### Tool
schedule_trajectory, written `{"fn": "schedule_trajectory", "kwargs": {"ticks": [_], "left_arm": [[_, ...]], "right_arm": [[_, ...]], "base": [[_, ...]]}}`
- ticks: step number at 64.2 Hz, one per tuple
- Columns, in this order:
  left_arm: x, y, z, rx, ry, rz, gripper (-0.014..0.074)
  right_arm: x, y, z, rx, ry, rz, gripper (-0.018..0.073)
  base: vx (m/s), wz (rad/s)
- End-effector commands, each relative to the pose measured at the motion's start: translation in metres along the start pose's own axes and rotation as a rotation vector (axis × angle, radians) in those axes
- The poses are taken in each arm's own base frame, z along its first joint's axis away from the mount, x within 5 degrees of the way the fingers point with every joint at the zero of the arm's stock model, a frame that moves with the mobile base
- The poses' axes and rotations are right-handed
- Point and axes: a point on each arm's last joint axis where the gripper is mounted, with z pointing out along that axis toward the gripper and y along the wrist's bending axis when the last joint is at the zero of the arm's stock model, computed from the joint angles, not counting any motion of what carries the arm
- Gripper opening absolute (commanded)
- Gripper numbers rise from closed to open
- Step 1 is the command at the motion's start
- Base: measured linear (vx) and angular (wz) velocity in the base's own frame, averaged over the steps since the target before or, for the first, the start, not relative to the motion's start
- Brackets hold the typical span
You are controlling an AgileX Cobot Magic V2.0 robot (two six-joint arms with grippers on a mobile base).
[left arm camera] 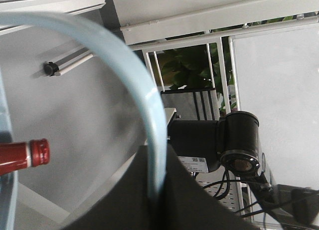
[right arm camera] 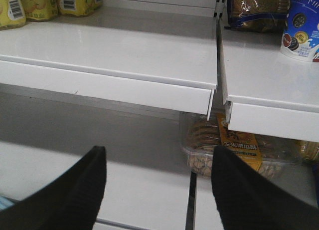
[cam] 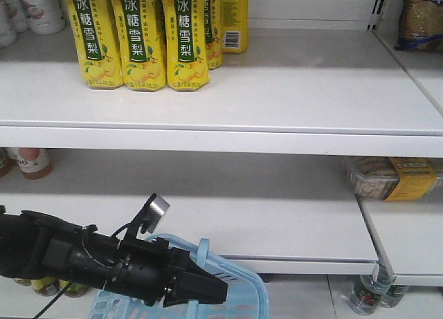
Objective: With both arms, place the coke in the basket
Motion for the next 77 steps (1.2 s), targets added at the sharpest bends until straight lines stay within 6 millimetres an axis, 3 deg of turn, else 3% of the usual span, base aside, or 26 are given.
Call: {"fn": "schedule_trajectory", "kwargs": {"ticks": [1, 14, 33, 53, 62, 71, 77], "left_arm": [[-0.007, -0.032, -0.006, 0.177, -0.056, 0.023, -0.0006], [-0.007, -0.032, -0.006, 0.177, -0.056, 0.023, -0.0006], [-0.007, -0.032, -0.006, 0.177, -0.056, 0.023, -0.0006], [-0.007, -0.032, -0.006, 0.177, -0.056, 0.023, -0.0006], [-0.007, -0.032, -0.006, 0.177, -0.056, 0.023, -0.0006], [-0.007, -0.032, -0.006, 0.177, -0.056, 0.023, -0.0006], [-0.007, -0.032, -0.006, 0.177, -0.056, 0.023, -0.0006]], "right_arm": [[0.002, 0.0, -0.008, -0.001, -0.1, -0.005, 0.0452], [0.028, 0.001, -0.009, -0.008, -0.125, 0.006, 0.0452], [0.061, 0.008, 0.015, -0.037, -0.106, -0.006, 0.0452], [0.07, 0.01, 0.021, -0.052, -0.128, -0.007, 0.0435], [0.07, 0.01, 0.021, -0.051, -0.126, -0.007, 0.0288], [0.07, 0.01, 0.021, -0.052, -0.126, -0.003, -0.0018], [0.07, 0.01, 0.021, -0.052, -0.126, 0.002, -0.0011]], "base": [[0.0, 0.0], [0.0, 0.0], [0.0, 0.0], [0.0, 0.0], [0.0, 0.0], [0.0, 0.0], [0.0, 0.0]]}}
